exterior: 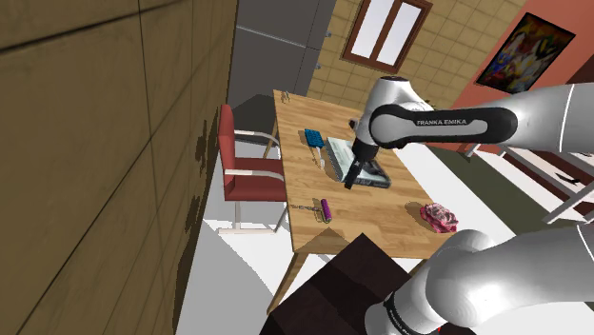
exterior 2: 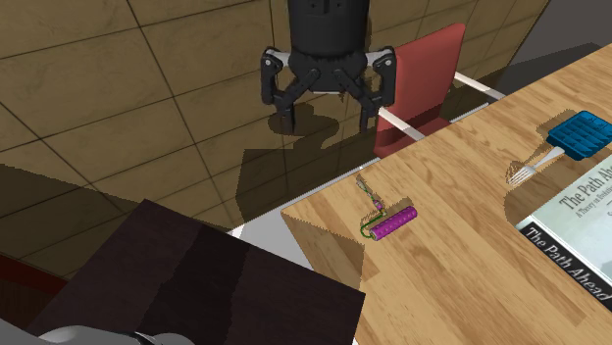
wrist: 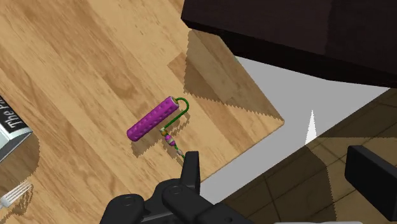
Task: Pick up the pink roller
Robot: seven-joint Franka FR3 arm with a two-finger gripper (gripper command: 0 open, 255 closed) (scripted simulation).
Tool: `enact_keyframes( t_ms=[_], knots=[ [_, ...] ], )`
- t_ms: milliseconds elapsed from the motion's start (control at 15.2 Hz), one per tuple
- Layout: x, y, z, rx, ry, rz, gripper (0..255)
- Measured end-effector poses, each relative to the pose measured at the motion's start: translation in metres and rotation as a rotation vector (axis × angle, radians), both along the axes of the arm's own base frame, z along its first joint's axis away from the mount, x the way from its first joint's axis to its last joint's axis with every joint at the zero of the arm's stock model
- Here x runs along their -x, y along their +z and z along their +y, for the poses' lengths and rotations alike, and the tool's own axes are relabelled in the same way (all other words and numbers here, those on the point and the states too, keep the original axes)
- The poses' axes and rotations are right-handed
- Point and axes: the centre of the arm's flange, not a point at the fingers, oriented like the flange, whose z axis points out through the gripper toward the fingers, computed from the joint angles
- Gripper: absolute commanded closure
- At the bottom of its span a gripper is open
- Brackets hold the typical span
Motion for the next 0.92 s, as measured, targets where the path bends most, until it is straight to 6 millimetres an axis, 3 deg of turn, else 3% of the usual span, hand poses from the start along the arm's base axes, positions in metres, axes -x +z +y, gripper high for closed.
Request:
enact_keyframes(
  t_ms=[462, 924],
  knots=[
    [-0.035, -0.077, -0.037, -0.004, 0.144, 0.024, 0],
    [-0.072, -0.156, -0.061, -0.007, 0.289, 0.048, 0]
  ],
)
